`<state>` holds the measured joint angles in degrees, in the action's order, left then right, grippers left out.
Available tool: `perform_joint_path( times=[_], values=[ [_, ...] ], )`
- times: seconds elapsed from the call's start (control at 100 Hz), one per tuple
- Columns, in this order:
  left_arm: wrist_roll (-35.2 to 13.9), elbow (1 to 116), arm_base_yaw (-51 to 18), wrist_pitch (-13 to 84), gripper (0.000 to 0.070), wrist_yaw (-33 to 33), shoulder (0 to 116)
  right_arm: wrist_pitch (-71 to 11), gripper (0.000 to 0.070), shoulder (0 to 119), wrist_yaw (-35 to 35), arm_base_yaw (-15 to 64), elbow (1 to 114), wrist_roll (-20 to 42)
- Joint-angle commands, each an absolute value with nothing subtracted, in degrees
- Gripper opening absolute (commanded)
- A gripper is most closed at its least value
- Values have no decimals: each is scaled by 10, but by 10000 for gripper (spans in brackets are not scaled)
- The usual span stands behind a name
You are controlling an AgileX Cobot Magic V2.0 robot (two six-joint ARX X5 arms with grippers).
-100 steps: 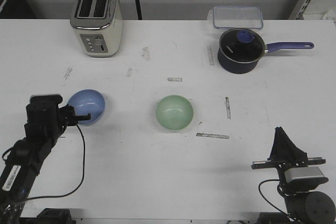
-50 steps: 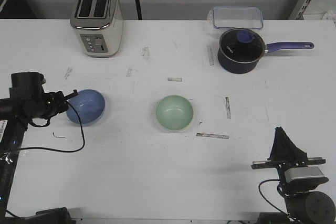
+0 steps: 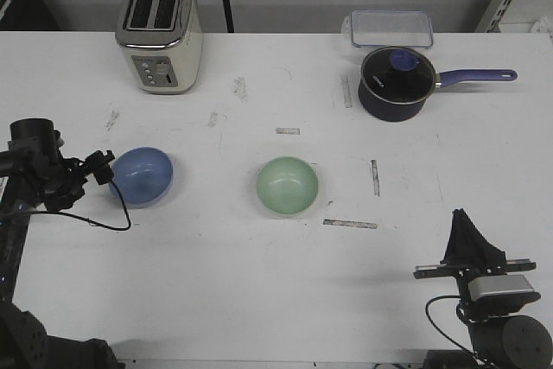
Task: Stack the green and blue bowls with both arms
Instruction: 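Reach the left gripper to the light blue bowl and grip its rim, then lift the blue bowl with the left gripper over the green bowl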
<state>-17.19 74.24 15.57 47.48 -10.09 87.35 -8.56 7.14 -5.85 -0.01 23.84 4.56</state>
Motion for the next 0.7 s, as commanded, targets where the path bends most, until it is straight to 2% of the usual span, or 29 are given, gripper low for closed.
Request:
perform_joint_path(
  times=[0.0,0.35,0.53,0.6,0.69],
  values=[
    [-156,753,154,469,416,-120,896,-81,7,70,-58,0,237,51],
    [-144,753,137,449,391,-136,966,-81,7,70,-58,0,237,51],
    [-144,753,136,448,120,-136,977,-81,7,70,-58,0,237,51],
    [-144,753,135,445,74,-136,977,-81,7,70,-58,0,237,51],
    [-144,753,135,445,67,-136,977,-81,7,70,-58,0,237,51]
  ],
)
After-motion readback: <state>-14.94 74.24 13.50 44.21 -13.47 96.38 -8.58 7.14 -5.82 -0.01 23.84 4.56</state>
